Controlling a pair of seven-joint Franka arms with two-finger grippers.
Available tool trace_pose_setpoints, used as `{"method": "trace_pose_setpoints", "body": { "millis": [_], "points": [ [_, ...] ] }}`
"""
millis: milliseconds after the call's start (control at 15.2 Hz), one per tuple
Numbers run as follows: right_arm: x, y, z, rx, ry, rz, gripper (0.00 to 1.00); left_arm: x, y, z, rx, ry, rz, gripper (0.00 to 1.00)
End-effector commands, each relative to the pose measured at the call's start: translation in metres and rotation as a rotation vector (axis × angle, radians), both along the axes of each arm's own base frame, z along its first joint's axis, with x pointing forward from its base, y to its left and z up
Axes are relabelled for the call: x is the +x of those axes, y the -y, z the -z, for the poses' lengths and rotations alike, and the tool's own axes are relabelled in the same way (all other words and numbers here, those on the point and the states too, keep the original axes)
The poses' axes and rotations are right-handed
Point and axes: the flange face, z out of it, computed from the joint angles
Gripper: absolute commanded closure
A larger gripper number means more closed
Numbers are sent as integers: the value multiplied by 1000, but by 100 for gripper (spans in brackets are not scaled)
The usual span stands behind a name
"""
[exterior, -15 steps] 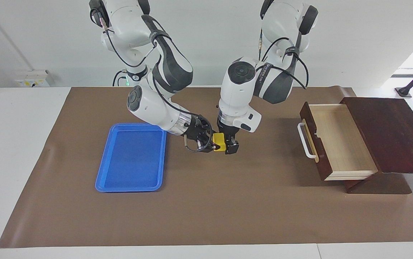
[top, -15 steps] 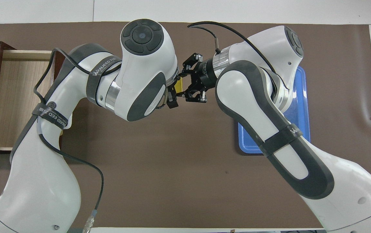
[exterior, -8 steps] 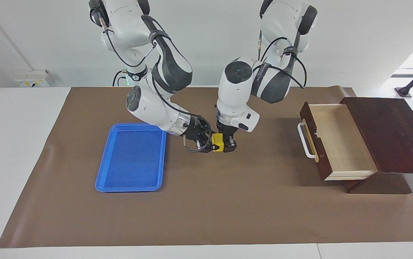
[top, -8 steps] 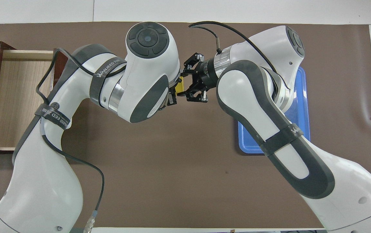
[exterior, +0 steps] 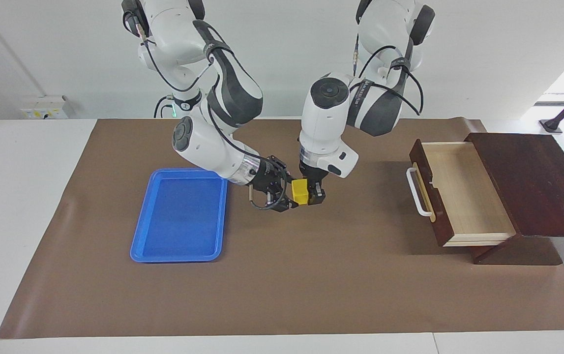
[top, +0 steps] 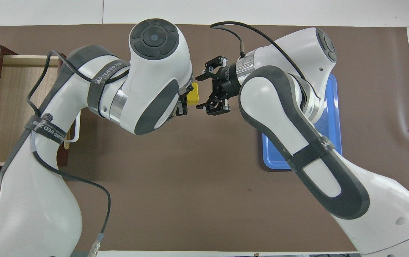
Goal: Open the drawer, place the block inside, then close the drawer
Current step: 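Carry the block into the drawer with the left gripper while the right gripper withdraws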
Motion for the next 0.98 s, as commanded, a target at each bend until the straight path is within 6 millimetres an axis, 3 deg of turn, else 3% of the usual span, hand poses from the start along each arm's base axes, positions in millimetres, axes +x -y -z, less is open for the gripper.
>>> {"method": "trace_pose_setpoints", "body": {
  "millis": [0, 197, 328, 459, 590, 656, 852, 918],
  "points": [
    [1, 2, -6, 10, -3, 24, 0, 11, -58, -21, 10, -19, 4, 100],
    [4, 8, -7, 9, -2, 30, 0, 23, -125, -34, 48, -92, 101, 100],
    [6, 23, -18, -36, 34, 16, 0, 35, -197, -54, 30, -105, 138, 100],
    [14, 61, -30, -99, 64, 11, 0, 46, -285, -75, -46, -93, 151, 100],
    [14, 100, -47, -134, 120, -84, 0, 45, -351, -74, -59, -89, 150, 100],
    [12, 118, -54, -147, 149, -163, 0, 43, -374, -68, -58, -83, 133, 100],
    [0, 170, -68, -201, 229, -423, 0, 28, -404, -36, -34, -18, 116, 100],
    [-7, 183, -74, -229, 257, -537, 0, 21, -425, -24, -28, -6, 88, 100]
  ]
}}
